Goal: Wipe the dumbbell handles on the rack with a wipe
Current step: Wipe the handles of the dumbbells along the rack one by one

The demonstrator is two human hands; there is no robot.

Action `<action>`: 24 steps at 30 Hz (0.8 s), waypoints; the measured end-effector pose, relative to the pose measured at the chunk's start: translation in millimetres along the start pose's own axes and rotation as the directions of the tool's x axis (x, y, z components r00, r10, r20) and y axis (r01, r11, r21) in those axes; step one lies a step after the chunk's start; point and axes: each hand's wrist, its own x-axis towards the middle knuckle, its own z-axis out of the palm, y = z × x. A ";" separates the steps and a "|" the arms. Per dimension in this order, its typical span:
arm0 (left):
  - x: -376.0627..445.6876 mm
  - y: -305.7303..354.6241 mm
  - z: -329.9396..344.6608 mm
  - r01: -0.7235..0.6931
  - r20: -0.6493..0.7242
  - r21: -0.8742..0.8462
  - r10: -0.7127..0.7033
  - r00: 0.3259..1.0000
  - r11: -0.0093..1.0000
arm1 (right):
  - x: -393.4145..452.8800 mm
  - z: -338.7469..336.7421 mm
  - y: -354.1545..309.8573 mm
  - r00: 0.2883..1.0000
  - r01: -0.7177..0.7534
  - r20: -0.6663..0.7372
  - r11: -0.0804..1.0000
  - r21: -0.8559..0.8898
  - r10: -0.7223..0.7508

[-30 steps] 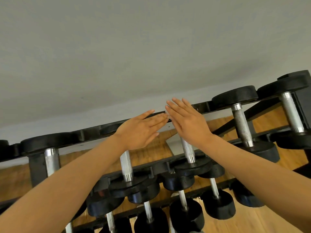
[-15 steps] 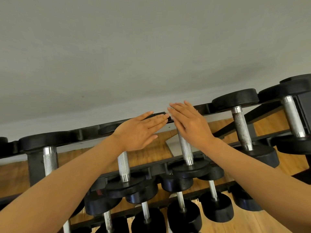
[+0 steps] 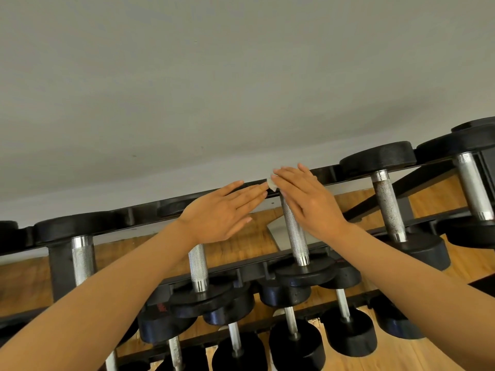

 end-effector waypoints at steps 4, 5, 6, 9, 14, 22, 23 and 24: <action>-1.3 0.3 -0.2 0.003 0.010 -0.014 -0.003 1.000 1.000 | -7.2 -10.7 19.3 0.997 0.007 0.078 0.999 0.052 -0.011; -1.5 0.3 -0.2 0.003 0.014 -0.019 -0.003 1.000 1.000 | -14.4 -13.2 24.8 0.996 -0.060 0.073 0.994 0.090 0.054; -1.6 0.3 -0.3 0.003 0.017 -0.021 -0.002 1.000 1.000 | -21.2 -15.0 28.7 0.990 -0.138 0.056 0.982 0.127 0.132; -1.7 0.5 -0.6 0.006 0.019 -0.021 -0.006 1.000 1.000 | -28.1 -12.7 24.6 0.971 -0.232 -0.010 0.958 0.171 0.237; -1.6 0.4 1.2 -0.003 0.033 0.014 0.002 0.999 1.000 | -0.3 -0.2 3.3 0.999 0.048 0.005 0.999 0.004 -0.048; 0.9 2.3 -2.2 0.012 -0.040 -0.059 -0.015 0.999 0.998 | -18.4 -12.2 12.7 0.969 -0.237 0.009 0.919 0.314 0.247; 1.6 4.4 -3.6 0.022 -0.066 -0.103 -0.029 0.997 0.994 | -19.0 -11.1 10.7 0.964 -0.253 0.004 0.908 0.334 0.267; 2.8 7.5 -4.8 0.027 -0.096 -0.141 -0.041 0.995 0.990 | -18.9 -10.1 8.5 0.960 -0.260 -0.004 0.902 0.344 0.278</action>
